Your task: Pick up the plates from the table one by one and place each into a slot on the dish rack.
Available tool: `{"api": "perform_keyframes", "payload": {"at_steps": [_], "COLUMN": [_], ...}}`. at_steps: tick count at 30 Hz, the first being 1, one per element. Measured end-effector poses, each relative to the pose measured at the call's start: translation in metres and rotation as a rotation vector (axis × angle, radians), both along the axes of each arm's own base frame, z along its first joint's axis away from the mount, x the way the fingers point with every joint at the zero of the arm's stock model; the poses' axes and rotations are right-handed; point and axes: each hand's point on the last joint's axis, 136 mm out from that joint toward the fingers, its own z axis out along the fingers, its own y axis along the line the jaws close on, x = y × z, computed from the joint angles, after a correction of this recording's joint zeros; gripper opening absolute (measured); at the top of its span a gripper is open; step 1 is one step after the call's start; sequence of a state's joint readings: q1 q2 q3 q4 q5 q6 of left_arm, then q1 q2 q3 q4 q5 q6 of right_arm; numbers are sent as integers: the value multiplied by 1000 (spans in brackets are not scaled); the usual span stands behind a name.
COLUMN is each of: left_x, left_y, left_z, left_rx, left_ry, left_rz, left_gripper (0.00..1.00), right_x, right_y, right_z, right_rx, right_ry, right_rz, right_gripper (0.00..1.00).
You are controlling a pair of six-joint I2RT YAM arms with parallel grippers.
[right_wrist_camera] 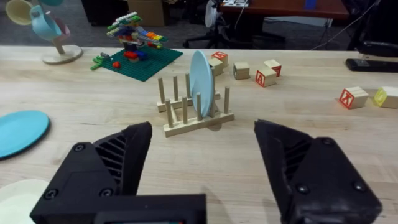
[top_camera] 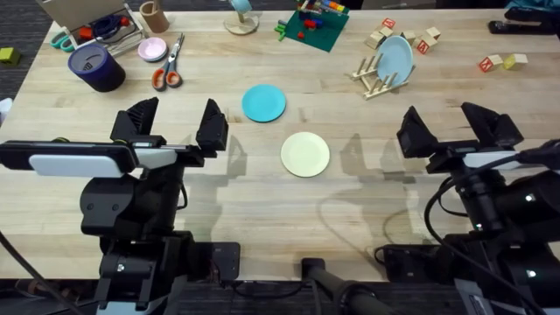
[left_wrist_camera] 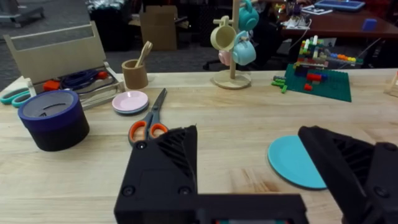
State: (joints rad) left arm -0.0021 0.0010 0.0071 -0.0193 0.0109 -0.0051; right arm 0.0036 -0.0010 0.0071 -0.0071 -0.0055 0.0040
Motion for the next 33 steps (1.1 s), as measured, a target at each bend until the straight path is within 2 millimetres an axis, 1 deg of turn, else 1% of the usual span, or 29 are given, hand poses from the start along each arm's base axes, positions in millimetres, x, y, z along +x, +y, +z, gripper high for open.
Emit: {"api": "perform_keyframes", "payload": {"at_steps": [9, 19, 21, 22, 24, 26, 27, 29, 30, 33], "left_x": [0, -1, -3, -5, -10, -15, -17, -18, -18, -14], "left_y": [0, 0, 0, 1, 2, 4, 4, 6, 6, 7], "left_z": [0, 11, 21, 29, 44, 62, 68, 77, 78, 80], "left_rx": [1, 0, 0, 0, 0, 0, 0, 0, 0, -2], "left_ry": [-2, -31, -38, -44, -56, -64, -62, -39, -15, 77], "left_rz": [0, 0, 1, 4, 10, 21, 26, 34, 35, 39], "left_gripper": [992, 992, 992, 992, 992, 992, 992, 992, 991, 991], "right_x": [0, 0, -1, -1, -3, -4, -5, -4, -3, 3], "right_y": [0, 1, 2, 2, 2, 2, 2, 2, 2, 2], "right_z": [-1, 3, 9, 16, 31, 52, 60, 72, 76, 78], "right_rx": [1, 23, 32, 39, 46, 50, 50, 53, 53, 53], "right_ry": [3, -7, -16, -26, -49, -76, -78, -60, -39, 68], "right_rz": [2, 5, 8, 7, 8, 8, 8, 7, 7, 4], "right_gripper": [996, 996, 996, 996, 996, 995, 995, 996, 996, 996]}}
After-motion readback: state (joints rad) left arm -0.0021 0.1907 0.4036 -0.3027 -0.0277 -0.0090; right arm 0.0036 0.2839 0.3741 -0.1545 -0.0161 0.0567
